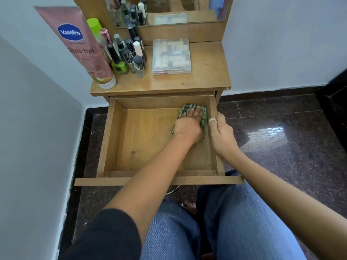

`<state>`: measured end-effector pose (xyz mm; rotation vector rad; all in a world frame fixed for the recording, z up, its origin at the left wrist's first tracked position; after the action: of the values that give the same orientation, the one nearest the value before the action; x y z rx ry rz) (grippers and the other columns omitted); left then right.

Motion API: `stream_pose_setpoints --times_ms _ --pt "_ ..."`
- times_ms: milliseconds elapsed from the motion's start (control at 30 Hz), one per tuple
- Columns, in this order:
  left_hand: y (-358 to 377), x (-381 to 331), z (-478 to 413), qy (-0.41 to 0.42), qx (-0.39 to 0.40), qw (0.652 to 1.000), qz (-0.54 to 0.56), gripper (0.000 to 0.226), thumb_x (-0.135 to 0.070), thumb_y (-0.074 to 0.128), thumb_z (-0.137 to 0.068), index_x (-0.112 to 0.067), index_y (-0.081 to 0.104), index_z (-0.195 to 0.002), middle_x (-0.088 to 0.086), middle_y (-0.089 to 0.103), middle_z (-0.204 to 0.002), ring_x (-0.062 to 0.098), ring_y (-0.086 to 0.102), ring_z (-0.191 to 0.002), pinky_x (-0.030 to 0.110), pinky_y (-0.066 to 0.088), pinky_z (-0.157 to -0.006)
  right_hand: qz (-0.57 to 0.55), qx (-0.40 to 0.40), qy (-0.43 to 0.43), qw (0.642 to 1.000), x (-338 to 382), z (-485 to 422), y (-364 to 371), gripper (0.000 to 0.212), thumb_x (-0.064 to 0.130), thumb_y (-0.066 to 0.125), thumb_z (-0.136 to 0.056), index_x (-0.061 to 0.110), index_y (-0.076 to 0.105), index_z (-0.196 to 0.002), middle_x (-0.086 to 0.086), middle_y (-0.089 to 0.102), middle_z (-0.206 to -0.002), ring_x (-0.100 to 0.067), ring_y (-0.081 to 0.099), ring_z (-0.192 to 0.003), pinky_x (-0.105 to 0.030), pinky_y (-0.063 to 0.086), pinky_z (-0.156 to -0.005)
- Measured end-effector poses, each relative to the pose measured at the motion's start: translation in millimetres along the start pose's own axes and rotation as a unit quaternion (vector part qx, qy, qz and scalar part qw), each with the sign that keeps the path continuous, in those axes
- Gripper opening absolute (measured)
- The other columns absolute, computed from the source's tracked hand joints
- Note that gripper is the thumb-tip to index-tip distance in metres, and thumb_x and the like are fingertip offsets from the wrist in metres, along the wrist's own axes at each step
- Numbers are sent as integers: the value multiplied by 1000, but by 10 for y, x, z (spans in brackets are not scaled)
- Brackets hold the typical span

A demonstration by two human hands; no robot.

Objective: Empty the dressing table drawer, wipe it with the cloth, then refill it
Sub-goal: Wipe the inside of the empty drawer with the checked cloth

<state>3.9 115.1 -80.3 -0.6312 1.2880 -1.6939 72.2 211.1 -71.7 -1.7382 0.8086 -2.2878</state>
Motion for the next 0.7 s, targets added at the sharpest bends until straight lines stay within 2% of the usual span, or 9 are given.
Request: stream_pose_setpoints --times_ms 100,267,433,533,700 --pt "-12 -96 -81 -30 -2 1000 0 60 -18 28 -103 -15 1 -156 -2 -2 -165 16 4 -151 36 16 -118 3 -4 -3 1000 4 -15 -11 31 36 30 -102 19 41 -126 8 56 -84 -6 53 -73 -22 34 -55" --pt "-14 13 6 26 -4 999 -30 64 -14 35 -101 -19 3 -157 -3 -1 -164 17 11 -150 37 31 -112 3 4 -7 1000 4 -4 -20 28 36 30 -102 18 42 -120 1 59 -85 -10 53 -70 -25 39 -57" --pt "68 158 198 143 18 988 -62 65 -19 35 -101 -22 2 -157 -2 -2 -164 17 4 -151 34 14 -121 -4 5 -7 1000 4 -14 -30 27 36 30 -101 19 44 -116 0 59 -85 -11 52 -71 -26 39 -61" --pt "87 222 287 224 26 969 -103 62 -18 31 -101 -19 3 -157 0 0 -163 16 4 -150 30 6 -121 -6 6 -4 1000 -1 -13 -23 28 36 31 -101 17 45 -118 1 59 -85 -7 51 -71 -23 39 -62" --pt "181 241 404 306 45 943 -127 62 -14 32 -99 -20 7 -156 -2 3 -163 16 4 -150 26 -2 -117 -9 -2 0 1000 4 -17 -29 25 34 31 -102 22 44 -119 13 55 -85 0 51 -75 -15 34 -58"
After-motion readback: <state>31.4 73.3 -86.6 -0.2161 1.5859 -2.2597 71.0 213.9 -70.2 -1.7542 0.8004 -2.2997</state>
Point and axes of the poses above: each hand's wrist, its own z-axis away from the middle knuckle, its own y-axis out of the palm, x = y × z, the point moved 4 cm from there along -z, towards the middle knuckle
